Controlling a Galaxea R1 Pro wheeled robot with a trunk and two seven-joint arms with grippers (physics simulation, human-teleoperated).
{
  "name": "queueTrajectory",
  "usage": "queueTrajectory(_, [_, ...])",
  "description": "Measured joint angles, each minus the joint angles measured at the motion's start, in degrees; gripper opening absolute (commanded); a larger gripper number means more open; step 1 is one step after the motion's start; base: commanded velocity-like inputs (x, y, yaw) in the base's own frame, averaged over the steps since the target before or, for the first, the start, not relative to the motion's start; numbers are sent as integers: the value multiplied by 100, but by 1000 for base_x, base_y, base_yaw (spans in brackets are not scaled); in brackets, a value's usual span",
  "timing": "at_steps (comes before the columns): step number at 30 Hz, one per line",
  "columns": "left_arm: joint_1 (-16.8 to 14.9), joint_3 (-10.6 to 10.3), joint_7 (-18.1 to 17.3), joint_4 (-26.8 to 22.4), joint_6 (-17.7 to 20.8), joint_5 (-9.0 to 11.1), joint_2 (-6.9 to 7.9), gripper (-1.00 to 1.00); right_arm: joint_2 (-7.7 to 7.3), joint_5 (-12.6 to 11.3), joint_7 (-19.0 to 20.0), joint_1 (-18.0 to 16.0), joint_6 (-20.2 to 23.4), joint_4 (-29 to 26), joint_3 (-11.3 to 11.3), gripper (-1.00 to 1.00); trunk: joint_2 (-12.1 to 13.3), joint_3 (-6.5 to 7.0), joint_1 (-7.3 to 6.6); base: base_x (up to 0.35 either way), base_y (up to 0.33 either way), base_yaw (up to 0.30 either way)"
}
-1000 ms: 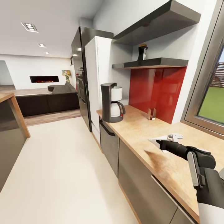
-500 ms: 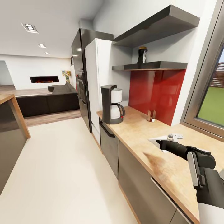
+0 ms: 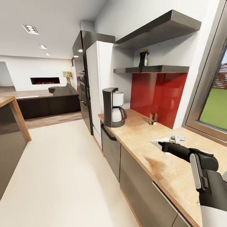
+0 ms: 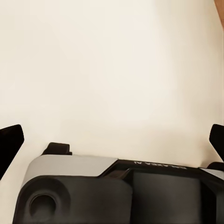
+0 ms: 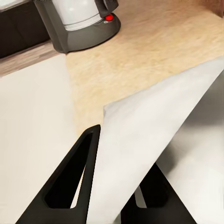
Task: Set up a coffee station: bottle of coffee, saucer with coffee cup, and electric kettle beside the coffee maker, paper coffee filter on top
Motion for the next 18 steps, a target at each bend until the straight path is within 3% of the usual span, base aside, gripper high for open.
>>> queueTrajectory(18, [0, 1, -1, 0, 0, 0, 0, 100, 0, 1, 5, 0, 0, 0, 4, -100, 684, 306, -374, 0, 0, 0])
